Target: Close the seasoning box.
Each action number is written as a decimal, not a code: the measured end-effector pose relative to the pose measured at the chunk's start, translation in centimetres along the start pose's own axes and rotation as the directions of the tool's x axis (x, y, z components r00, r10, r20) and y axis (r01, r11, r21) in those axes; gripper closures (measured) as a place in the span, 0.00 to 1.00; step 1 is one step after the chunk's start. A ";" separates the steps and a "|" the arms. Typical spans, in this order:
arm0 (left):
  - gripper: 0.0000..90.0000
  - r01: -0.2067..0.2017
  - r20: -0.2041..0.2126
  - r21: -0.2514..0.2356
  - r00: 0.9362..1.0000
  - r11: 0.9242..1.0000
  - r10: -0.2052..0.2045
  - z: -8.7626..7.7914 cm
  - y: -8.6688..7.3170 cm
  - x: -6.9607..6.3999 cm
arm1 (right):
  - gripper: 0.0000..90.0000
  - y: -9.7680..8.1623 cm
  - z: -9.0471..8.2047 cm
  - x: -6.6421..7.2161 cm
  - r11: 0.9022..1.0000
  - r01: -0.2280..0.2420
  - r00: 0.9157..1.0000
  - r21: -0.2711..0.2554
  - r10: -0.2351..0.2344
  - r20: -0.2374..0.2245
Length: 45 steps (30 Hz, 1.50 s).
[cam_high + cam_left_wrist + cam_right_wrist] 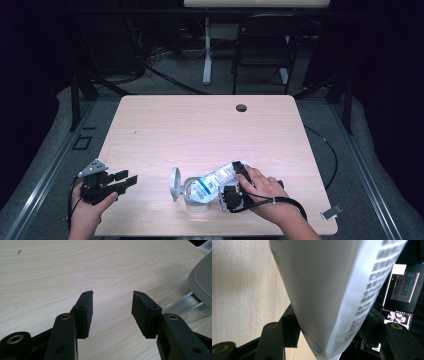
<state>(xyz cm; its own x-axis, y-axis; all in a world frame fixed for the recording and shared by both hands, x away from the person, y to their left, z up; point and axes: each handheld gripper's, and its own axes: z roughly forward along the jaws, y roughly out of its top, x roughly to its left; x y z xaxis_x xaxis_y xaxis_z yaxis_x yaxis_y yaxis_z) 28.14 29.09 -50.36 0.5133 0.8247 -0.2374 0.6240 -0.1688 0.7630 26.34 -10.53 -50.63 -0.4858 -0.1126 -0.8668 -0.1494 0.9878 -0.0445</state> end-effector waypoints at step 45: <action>0.48 0.001 -0.038 0.007 0.999 1.000 -0.001 0.0 -0.1 0.3 | 0.48 0.3 -0.1 -0.4 0.999 0.040 0.999 0.011 -0.040 0.004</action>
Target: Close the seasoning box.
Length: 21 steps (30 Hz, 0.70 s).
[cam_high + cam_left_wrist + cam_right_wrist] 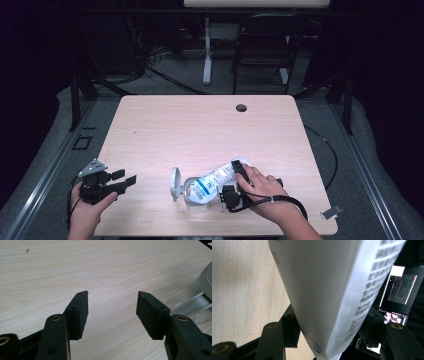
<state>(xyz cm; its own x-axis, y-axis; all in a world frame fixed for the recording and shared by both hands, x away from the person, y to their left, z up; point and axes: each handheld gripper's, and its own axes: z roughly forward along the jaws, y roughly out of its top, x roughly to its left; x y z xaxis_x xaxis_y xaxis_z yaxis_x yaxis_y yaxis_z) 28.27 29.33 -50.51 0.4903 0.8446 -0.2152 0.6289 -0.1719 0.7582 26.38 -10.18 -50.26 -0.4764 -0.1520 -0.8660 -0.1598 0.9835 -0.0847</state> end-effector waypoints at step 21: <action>0.49 -0.005 -0.011 0.001 1.000 1.000 0.005 -0.1 0.0 0.1 | 0.48 0.2 -0.1 -0.2 1.000 0.025 1.000 0.006 -0.025 0.010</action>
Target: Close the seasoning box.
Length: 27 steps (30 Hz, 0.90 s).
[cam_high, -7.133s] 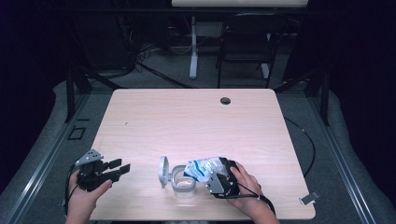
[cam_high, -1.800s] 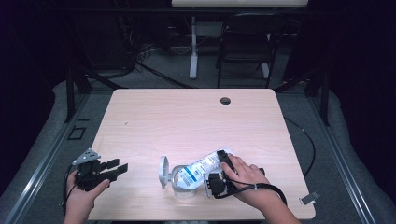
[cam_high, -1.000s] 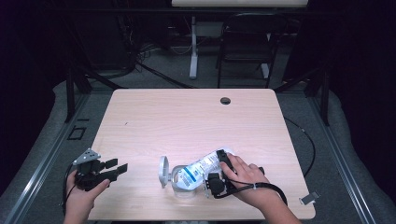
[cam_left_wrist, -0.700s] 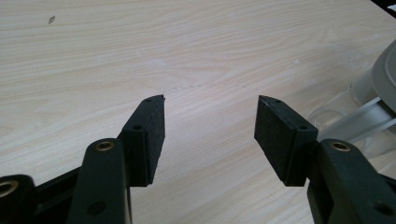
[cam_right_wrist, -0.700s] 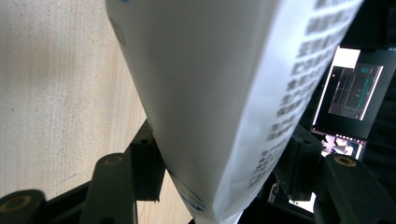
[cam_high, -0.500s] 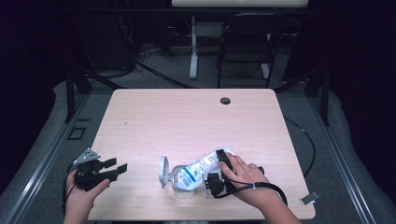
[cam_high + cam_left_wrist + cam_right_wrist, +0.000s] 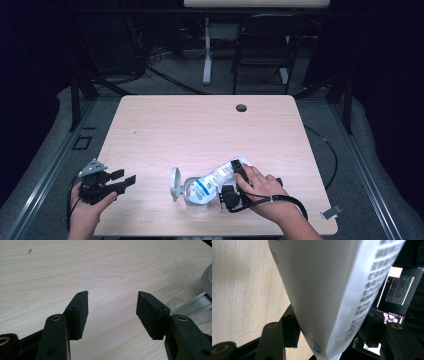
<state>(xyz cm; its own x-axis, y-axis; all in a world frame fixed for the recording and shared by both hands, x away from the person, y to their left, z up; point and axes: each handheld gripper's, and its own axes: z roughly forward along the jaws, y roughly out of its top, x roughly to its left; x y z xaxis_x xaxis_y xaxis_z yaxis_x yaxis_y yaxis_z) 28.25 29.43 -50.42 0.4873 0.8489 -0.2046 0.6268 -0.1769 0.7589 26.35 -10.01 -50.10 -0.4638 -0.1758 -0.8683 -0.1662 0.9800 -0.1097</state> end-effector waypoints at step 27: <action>0.49 0.007 0.000 -0.004 1.000 1.000 -0.007 0.0 -0.1 0.1 | 0.48 0.2 -0.1 -0.2 1.000 0.022 1.000 0.006 -0.022 0.010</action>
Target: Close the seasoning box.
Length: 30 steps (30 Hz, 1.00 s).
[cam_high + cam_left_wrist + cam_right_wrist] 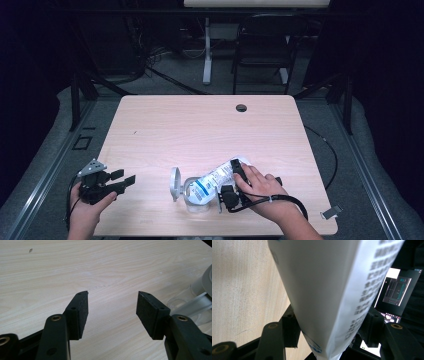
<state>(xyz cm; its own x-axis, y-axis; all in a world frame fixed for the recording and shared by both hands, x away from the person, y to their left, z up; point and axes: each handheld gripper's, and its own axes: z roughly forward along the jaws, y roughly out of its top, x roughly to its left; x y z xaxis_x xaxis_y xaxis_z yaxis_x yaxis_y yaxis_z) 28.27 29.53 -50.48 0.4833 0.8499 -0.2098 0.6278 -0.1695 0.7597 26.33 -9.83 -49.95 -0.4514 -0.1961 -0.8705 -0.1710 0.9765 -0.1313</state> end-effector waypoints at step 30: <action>0.49 0.007 -0.001 0.000 1.000 1.000 -0.007 0.0 -0.1 0.2 | 0.49 0.2 0.1 -0.3 1.000 0.010 1.000 0.012 -0.010 0.006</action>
<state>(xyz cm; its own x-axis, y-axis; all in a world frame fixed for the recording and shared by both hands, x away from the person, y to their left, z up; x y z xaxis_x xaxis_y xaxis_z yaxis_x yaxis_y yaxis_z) 28.31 29.76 -50.56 0.4778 0.8519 -0.2144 0.6312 -0.1632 0.7583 26.50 -9.53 -49.78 -0.4441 -0.2057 -0.8720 -0.1650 0.9754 -0.1461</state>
